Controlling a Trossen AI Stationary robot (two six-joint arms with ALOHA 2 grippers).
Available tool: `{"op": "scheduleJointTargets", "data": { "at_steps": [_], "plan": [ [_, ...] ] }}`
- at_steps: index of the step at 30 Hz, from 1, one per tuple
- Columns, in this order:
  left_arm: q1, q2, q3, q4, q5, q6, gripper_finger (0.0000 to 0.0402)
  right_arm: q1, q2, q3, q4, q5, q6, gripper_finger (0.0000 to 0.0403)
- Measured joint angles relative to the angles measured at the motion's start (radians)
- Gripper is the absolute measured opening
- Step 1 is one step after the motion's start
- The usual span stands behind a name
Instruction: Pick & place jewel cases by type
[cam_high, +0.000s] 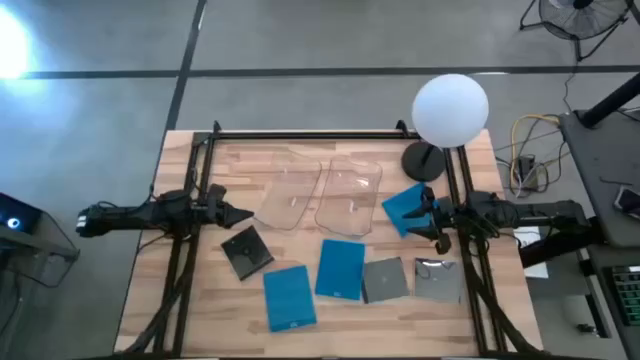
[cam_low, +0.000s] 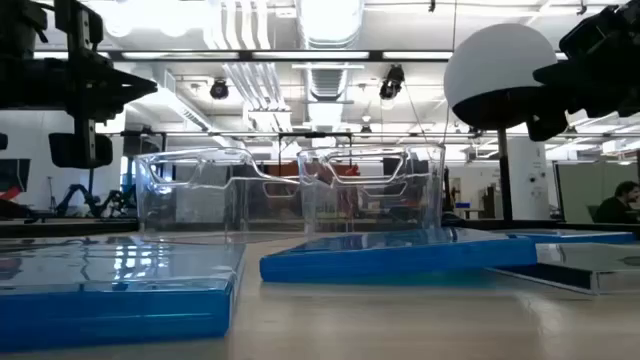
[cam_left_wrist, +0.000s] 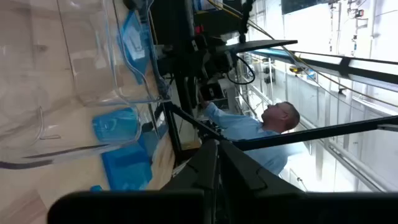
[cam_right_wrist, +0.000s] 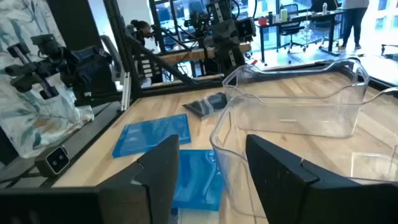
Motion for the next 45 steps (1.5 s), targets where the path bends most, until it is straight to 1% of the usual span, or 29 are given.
{"op": "scheduleJointTargets", "data": {
  "at_steps": [24,45],
  "plan": [
    [0.000,0.000,0.000,0.000,0.000,0.000,0.0000,0.000,0.000,0.000,0.000,0.000,0.000,0.0178],
    [0.000,0.000,0.000,0.000,0.000,0.000,0.0000,0.000,0.000,0.000,0.000,0.000,0.000,0.0182]
  ]
}}
